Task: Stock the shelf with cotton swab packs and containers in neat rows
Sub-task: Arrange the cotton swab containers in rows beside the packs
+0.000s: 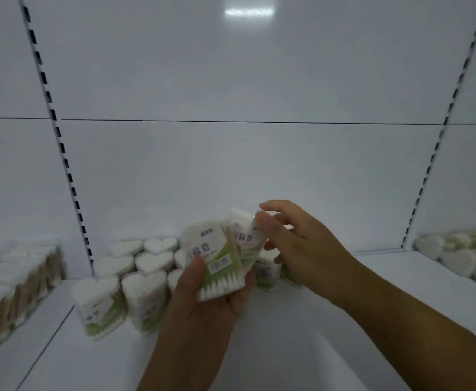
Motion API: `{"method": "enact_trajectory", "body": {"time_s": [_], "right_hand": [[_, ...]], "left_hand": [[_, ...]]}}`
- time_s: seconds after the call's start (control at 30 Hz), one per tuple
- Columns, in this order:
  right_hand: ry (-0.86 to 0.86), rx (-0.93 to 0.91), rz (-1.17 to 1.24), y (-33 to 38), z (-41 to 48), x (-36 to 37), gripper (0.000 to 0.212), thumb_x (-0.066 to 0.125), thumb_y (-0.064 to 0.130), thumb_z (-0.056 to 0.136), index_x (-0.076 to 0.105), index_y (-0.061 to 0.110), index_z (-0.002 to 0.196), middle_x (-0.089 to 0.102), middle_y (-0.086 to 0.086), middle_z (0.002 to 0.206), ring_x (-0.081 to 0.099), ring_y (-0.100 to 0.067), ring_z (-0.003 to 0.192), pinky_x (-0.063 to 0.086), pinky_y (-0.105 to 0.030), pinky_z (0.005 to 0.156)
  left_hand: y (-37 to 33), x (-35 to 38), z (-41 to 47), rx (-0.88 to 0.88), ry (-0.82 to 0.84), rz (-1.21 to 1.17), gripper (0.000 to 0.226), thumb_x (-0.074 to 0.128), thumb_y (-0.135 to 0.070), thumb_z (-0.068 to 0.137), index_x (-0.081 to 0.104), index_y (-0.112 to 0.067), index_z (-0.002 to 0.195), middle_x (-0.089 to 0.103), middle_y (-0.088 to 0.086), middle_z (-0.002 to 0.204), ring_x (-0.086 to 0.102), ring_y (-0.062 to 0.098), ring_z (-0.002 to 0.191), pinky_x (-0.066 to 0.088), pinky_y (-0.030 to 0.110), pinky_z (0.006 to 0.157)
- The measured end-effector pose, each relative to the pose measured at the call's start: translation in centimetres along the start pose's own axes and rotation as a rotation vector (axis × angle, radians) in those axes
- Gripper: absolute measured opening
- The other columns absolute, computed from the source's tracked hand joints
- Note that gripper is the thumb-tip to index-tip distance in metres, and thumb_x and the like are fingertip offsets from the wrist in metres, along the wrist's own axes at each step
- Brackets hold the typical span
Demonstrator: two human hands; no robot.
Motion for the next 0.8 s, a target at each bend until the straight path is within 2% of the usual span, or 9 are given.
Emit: {"method": "enact_trajectory", "body": {"time_s": [0.1,0.2,0.3,0.4,0.47,0.53,0.67,0.73,0.8], "right_hand": [[0.012,0.03,-0.034,0.1,0.4,0.0,0.036,0.06,0.054,0.076,0.061,0.029,0.102,0.063,0.011,0.096,0.066,-0.011,0.085,0.058,-0.034,0.076],[-0.042,0.06,0.094,-0.8,0.7,-1.0,0.022,0.07,0.033,0.077,0.063,0.028,0.098,0.064,0.01,0.097,0.066,-0.012,0.087,0.058,-0.037,0.077],[-0.128,-0.028,-0.134,-2.4,0.4,-2.9,0.034,0.07,0.039,0.07,0.059,0.034,0.101,0.06,0.015,0.102,0.063,-0.004,0.081,0.056,-0.028,0.072],[0.003,-0.039,-0.392,-4.9,-1.1,-2.6,0.039,0.067,0.05,0.066,0.052,0.038,0.1,0.058,0.017,0.093,0.059,0.0,0.076,0.05,-0.022,0.067],[0.11,-0.053,-0.501,-6.7,-1.9,-1.3,0.032,0.066,0.046,0.072,0.045,0.038,0.095,0.052,0.016,0.086,0.053,-0.002,0.072,0.046,-0.023,0.068],[0.142,-0.11,-0.544,-7.6,-2.1,-0.4,0.032,0.067,0.045,0.077,0.041,0.037,0.094,0.048,0.016,0.092,0.052,-0.008,0.078,0.044,-0.024,0.071],[0.131,-0.193,-0.633,-8.2,-1.2,-1.1,0.038,0.065,0.053,0.079,0.055,0.033,0.111,0.042,0.017,0.118,0.053,-0.006,0.088,0.043,-0.02,0.074],[0.053,-0.208,-0.493,-7.2,-0.6,-2.8,0.033,0.057,0.05,0.086,0.058,0.033,0.114,0.048,0.017,0.117,0.054,0.001,0.089,0.041,-0.013,0.073],[-0.02,-0.201,-0.209,-5.2,0.0,-5.0,0.037,0.043,0.059,0.085,0.056,0.036,0.11,0.059,0.017,0.102,0.059,0.003,0.084,0.044,-0.011,0.069]], "left_hand": [[0.7,0.7,0.2,-0.032,0.044,0.058,0.072,0.095,-0.036,0.041,0.074,-0.013,0.106,0.067,0.016,0.118,0.066,0.03,0.106,0.057,0.041,0.083],[0.7,0.9,0.4,-0.017,0.014,0.148,0.069,0.095,-0.032,0.039,0.075,-0.011,0.102,0.071,0.016,0.109,0.07,0.028,0.097,0.059,0.036,0.071],[-0.5,0.1,0.9,0.114,-0.13,0.304,0.065,0.083,-0.019,0.05,0.065,-0.008,0.111,0.073,0.012,0.098,0.069,0.027,0.088,0.057,0.03,0.066],[-1.1,-0.4,0.9,0.19,-0.197,0.308,0.071,0.092,-0.036,0.038,0.066,-0.016,0.102,0.073,0.006,0.089,0.071,0.018,0.078,0.057,0.027,0.057],[-0.3,-0.3,0.9,0.166,-0.21,0.323,0.086,0.093,-0.051,0.023,0.066,-0.02,0.098,0.073,0.004,0.085,0.07,0.015,0.071,0.056,0.027,0.052],[0.7,-0.1,1.0,0.127,-0.204,0.336,0.093,0.094,-0.054,0.019,0.065,-0.018,0.101,0.073,0.005,0.085,0.07,0.016,0.069,0.055,0.028,0.05],[1.7,-0.2,1.3,0.09,-0.212,0.399,0.078,0.088,-0.04,0.047,0.063,-0.011,0.114,0.074,0.009,0.091,0.072,0.022,0.076,0.057,0.03,0.055],[2.0,0.1,1.5,0.129,-0.206,0.507,0.074,0.09,-0.033,0.049,0.062,-0.01,0.114,0.074,0.009,0.096,0.072,0.025,0.085,0.058,0.03,0.062],[2.2,1.1,2.1,0.184,-0.176,0.661,0.066,0.091,-0.028,0.045,0.066,-0.014,0.104,0.075,0.008,0.095,0.072,0.025,0.088,0.057,0.027,0.065]]}}
Point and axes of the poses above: each hand's wrist, its own z-axis towards the middle knuckle, its own x-axis out of the palm, y = z × x, the point moved 3 cm from there along z, towards the middle knuckle
